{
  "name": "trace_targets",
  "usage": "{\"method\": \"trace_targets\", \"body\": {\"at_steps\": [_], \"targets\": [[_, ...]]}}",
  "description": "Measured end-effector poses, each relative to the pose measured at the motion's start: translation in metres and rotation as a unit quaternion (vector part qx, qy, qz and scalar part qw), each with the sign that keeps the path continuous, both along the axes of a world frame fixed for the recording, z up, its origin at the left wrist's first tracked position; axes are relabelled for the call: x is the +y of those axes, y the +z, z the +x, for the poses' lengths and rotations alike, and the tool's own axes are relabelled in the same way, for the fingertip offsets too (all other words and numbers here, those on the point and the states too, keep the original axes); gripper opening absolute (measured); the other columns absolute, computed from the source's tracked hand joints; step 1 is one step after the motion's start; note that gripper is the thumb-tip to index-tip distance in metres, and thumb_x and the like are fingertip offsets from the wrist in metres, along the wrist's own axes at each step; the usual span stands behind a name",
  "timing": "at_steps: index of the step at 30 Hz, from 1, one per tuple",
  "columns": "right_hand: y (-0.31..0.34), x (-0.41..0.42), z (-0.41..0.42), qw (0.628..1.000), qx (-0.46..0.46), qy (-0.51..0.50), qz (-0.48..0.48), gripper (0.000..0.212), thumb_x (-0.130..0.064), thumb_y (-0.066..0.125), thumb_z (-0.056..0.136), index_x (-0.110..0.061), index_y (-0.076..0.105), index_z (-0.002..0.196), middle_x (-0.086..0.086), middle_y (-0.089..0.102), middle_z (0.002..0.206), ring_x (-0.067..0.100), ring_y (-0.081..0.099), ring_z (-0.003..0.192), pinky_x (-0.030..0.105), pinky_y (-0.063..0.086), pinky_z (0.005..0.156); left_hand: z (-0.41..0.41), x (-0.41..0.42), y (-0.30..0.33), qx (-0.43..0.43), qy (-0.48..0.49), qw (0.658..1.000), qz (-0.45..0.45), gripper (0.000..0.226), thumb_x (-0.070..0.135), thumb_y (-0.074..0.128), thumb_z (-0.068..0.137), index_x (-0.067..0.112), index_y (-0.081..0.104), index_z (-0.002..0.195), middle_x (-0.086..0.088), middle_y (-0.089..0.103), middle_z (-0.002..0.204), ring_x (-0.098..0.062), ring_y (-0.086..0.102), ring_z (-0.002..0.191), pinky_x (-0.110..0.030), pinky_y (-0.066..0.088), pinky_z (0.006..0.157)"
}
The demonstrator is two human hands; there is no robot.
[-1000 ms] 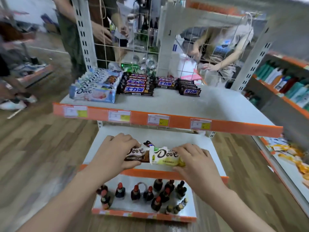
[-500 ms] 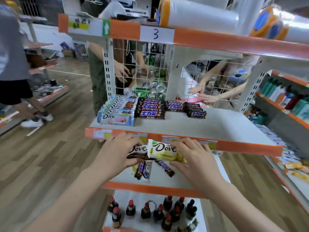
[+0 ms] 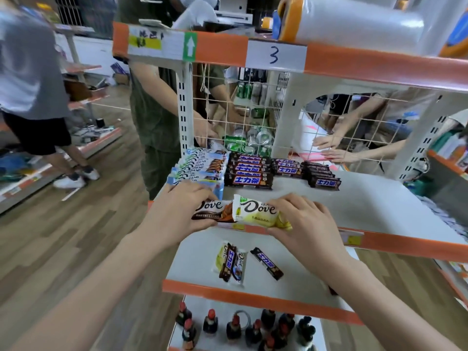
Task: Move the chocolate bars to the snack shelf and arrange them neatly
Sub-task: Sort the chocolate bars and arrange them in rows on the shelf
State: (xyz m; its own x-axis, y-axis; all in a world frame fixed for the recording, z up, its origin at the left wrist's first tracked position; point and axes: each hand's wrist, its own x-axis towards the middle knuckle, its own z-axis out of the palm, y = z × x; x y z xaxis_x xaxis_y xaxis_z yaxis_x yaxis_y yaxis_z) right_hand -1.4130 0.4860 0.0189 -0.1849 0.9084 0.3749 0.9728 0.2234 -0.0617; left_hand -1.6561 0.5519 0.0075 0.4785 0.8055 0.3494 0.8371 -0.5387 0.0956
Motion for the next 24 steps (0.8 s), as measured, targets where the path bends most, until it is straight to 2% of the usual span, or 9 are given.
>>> {"method": "trace_targets", "body": {"at_steps": [4,7,15,24], "targets": [[-0.004,0.025,-0.007,1.0,0.011,-0.01,0.0,0.044,-0.036,0.073,0.076,-0.023,0.061,0.116,-0.001,0.061,0.112,0.025,0.057,0.103,0.043,0.041,0.085,-0.008,0.026,-0.002,-0.006,0.003,1.0,-0.008,0.047,0.052,0.065,0.077,0.034,0.056,0.119,0.014,0.056,0.12,-0.012,0.046,0.117,-0.031,0.032,0.083],[-0.008,0.046,-0.012,1.0,0.026,-0.011,0.006,0.045,-0.034,0.076,0.073,-0.021,0.063,0.114,0.0,0.062,0.107,0.027,0.058,0.099,0.044,0.041,0.084,-0.016,0.046,-0.004,-0.006,0.003,1.0,-0.008,0.046,0.05,0.067,0.075,0.033,0.058,0.117,0.012,0.058,0.113,-0.015,0.048,0.112,-0.032,0.033,0.081],[-0.02,0.103,-0.018,0.998,0.048,-0.026,-0.042,0.048,-0.048,0.062,0.082,-0.033,0.05,0.127,-0.012,0.052,0.115,0.014,0.049,0.109,0.033,0.03,0.094,-0.038,0.101,-0.017,-0.003,0.01,1.0,-0.023,0.049,0.052,0.069,0.073,0.029,0.06,0.115,0.01,0.059,0.114,-0.018,0.049,0.108,-0.034,0.038,0.085],[-0.021,0.15,-0.029,0.996,0.069,-0.038,-0.032,0.049,-0.044,0.069,0.078,-0.029,0.056,0.122,-0.01,0.056,0.111,0.014,0.052,0.106,0.035,0.036,0.089,-0.048,0.14,-0.028,-0.018,0.0,1.0,-0.005,0.047,0.047,0.076,0.067,0.026,0.065,0.107,0.006,0.064,0.105,-0.022,0.057,0.099,-0.036,0.041,0.077]]}}
